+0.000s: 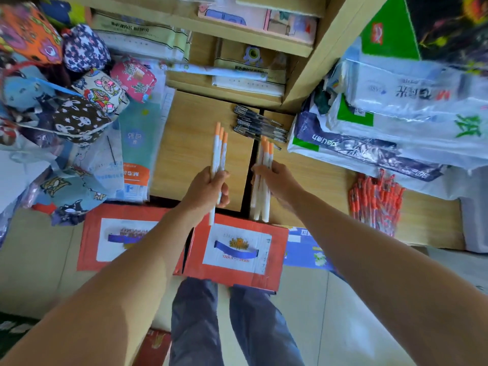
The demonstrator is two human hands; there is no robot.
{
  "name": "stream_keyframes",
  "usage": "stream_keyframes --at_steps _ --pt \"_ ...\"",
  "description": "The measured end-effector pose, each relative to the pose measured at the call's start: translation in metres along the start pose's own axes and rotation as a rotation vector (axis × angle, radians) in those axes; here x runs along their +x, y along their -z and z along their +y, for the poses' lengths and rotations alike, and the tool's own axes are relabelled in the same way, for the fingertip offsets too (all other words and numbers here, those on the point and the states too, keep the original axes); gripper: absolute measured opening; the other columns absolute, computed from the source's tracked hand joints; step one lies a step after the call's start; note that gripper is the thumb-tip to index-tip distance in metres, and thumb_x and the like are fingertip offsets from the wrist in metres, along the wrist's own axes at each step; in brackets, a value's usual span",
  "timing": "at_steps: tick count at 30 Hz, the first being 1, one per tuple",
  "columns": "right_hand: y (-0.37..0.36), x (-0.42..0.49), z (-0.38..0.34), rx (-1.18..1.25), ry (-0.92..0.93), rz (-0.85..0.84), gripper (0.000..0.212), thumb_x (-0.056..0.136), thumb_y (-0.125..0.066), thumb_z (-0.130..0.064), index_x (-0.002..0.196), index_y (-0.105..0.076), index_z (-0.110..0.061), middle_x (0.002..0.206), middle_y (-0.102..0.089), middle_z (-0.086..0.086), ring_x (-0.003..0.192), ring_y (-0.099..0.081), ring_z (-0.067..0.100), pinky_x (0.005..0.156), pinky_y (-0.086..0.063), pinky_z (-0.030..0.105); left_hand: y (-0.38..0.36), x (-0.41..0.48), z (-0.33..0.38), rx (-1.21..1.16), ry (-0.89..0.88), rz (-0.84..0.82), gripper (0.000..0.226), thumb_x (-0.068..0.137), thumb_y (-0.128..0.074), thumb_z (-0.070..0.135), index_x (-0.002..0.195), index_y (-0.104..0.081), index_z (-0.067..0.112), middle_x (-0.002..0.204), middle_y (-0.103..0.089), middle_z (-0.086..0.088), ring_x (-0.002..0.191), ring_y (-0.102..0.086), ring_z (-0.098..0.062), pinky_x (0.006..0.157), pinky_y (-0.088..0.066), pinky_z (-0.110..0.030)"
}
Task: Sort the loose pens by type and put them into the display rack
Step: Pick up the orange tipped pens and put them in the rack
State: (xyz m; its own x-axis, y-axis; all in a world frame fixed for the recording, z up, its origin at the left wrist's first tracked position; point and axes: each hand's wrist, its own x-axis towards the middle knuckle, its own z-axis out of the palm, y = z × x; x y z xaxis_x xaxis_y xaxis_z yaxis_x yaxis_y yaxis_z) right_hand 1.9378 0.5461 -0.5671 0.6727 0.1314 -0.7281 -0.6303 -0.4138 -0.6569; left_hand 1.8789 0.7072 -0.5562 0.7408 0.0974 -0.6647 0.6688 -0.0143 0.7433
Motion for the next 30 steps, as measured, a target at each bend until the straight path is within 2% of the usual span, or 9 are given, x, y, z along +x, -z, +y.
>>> stream_keyframes --at_steps 3,9,14,17,21,24,26,28,30 --pt "0.022 -0.032 0.006 0.057 0.014 -0.013 0.013 0.094 -0.058 -0.024 0.084 -0.058 -0.017 0.074 -0.063 0.005 0.066 -0.056 0.017 0.063 -0.04 0.028 -0.021 -0.027 0.014 0.012 0.019 -0.077 0.017 0.103 -0.04 0.018 0.101 -0.051 0.005 0.067 -0.049 -0.004 0.048 -0.05 -0.017 0.043 -0.043 -0.024" --pt "0.061 -0.114 0.013 0.109 0.092 0.008 0.013 0.097 -0.054 -0.023 0.092 -0.055 -0.011 0.074 -0.066 0.001 0.06 -0.058 0.008 0.058 -0.045 0.023 -0.058 -0.078 0.034 0.146 -0.037 -0.208 0.019 0.102 -0.038 0.02 0.088 -0.045 0.01 0.067 -0.04 0.0 0.04 -0.04 -0.011 0.047 -0.036 -0.026" --pt "0.091 -0.181 0.038 0.165 0.111 0.112 0.016 0.097 -0.054 -0.02 0.084 -0.055 -0.012 0.074 -0.066 0.004 0.057 -0.06 0.009 0.05 -0.045 0.019 -0.1 -0.126 0.045 0.218 -0.119 -0.28 0.021 0.102 -0.041 0.026 0.087 -0.043 0.012 0.064 -0.038 0.0 0.036 -0.037 -0.009 0.043 -0.033 -0.023" --pt "0.111 -0.215 0.057 0.193 0.115 0.196 0.018 0.096 -0.056 -0.024 0.082 -0.056 -0.013 0.074 -0.067 0.002 0.063 -0.059 0.016 0.059 -0.046 0.028 -0.132 -0.149 0.046 0.288 -0.173 -0.34 0.022 0.1 -0.045 0.029 0.086 -0.046 0.013 0.061 -0.037 -0.001 0.038 -0.035 -0.013 0.042 -0.031 -0.023" --pt "0.145 -0.255 0.093 0.296 0.094 0.318 0.021 0.094 -0.06 -0.027 0.08 -0.057 -0.013 0.071 -0.067 0.003 0.063 -0.061 0.017 0.067 -0.05 0.037 -0.186 -0.172 0.042 0.368 -0.197 -0.378 0.022 0.098 -0.051 0.03 0.087 -0.047 0.012 0.056 -0.033 -0.002 0.035 -0.034 -0.013 0.037 -0.028 -0.021" --pt "0.178 -0.286 0.121 0.344 0.061 0.415 0.024 0.093 -0.061 -0.028 0.076 -0.056 -0.013 0.064 -0.063 0.001 0.054 -0.056 0.013 0.055 -0.046 0.029 -0.235 -0.192 0.037 0.432 -0.218 -0.438 0.03 0.098 -0.051 0.029 0.073 -0.044 0.013 0.05 -0.033 -0.003 0.03 -0.034 -0.011 0.035 -0.027 -0.02" --pt "0.205 -0.306 0.142 0.407 0.057 0.476 0.024 0.094 -0.06 -0.027 0.078 -0.055 -0.009 0.067 -0.061 0.006 0.052 -0.051 0.015 0.047 -0.04 0.024 -0.27 -0.205 0.036 0.46 -0.221 -0.472 0.037 0.098 -0.05 0.029 0.065 -0.04 0.015 0.04 -0.035 0.001 0.029 -0.034 -0.013 0.036 -0.028 -0.021" --pt "0.236 -0.326 0.164 0.489 0.05 0.529 0.022 0.095 -0.057 -0.024 0.083 -0.055 -0.005 0.067 -0.059 0.008 0.052 -0.052 0.015 0.044 -0.04 0.02 -0.31 -0.221 0.036 0.457 -0.223 -0.5 0.038 0.099 -0.048 0.028 0.065 -0.038 0.015 0.037 -0.035 0.004 0.031 -0.035 -0.014 0.037 -0.03 -0.021" --pt "0.269 -0.341 0.188 0.524 0.036 0.572 0.023 0.096 -0.056 -0.022 0.079 -0.055 -0.008 0.061 -0.059 0.002 0.05 -0.054 0.012 0.046 -0.042 0.02 -0.351 -0.236 0.036 0.463 -0.222 -0.524 0.036 0.101 -0.044 0.027 0.068 -0.037 0.013 0.037 -0.035 0.004 0.032 -0.037 -0.014 0.036 -0.03 -0.02"
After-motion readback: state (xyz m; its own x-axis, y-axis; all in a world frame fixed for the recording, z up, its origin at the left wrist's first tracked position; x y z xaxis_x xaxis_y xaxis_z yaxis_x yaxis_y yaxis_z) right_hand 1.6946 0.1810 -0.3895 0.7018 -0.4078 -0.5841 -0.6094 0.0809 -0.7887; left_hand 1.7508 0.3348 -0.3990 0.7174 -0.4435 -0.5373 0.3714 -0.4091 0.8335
